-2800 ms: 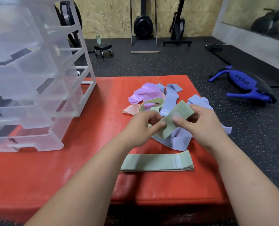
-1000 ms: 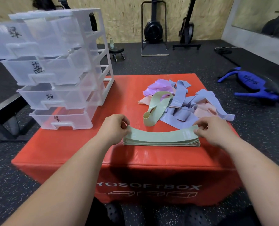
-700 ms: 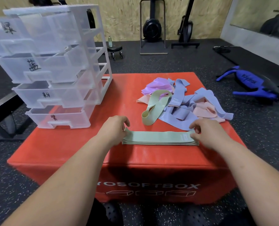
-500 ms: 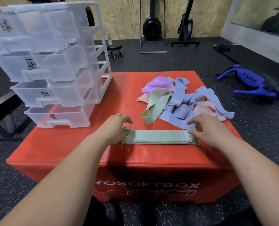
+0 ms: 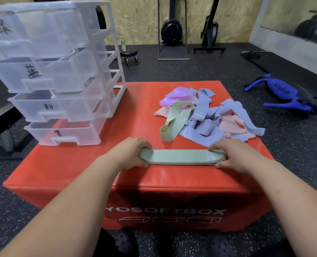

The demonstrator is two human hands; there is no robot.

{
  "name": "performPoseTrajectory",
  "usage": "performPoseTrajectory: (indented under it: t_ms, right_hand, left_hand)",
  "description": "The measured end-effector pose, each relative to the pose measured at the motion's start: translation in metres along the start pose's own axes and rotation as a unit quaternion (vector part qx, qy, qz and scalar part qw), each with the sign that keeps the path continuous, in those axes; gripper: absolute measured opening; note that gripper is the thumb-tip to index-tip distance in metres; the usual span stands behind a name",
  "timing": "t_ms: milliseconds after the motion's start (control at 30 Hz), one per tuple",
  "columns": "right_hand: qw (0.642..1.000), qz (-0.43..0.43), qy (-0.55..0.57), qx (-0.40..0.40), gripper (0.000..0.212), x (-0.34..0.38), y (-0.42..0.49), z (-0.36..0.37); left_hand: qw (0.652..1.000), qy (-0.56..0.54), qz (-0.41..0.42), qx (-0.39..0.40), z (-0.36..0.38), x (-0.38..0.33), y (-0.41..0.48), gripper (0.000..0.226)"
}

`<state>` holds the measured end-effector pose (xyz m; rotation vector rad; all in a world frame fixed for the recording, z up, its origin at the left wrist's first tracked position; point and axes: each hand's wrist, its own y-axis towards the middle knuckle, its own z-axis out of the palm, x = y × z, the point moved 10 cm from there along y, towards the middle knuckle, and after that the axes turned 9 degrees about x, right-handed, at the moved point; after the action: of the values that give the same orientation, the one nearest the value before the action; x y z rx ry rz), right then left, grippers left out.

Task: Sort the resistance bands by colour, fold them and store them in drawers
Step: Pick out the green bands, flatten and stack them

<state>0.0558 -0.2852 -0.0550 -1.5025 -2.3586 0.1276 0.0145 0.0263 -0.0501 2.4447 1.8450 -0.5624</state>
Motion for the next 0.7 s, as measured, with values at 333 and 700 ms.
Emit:
performPoseTrajectory:
  t_ms: [333,700]
  right_hand:
    - [1.0,-0.012,0.028,-0.003,0.072,-0.004,0.0,-0.008]
    - [0.99,0.032,0.046,-0.133,0.032,0.018,0.032,-0.051]
  left_hand:
    - [1.0,-0.009,0.01,-0.006,-0.002,0.006,0.004,0.076]
    - [0.983,-0.104,-0.022,-0.15,-0.033,0.003,0.043,0.06]
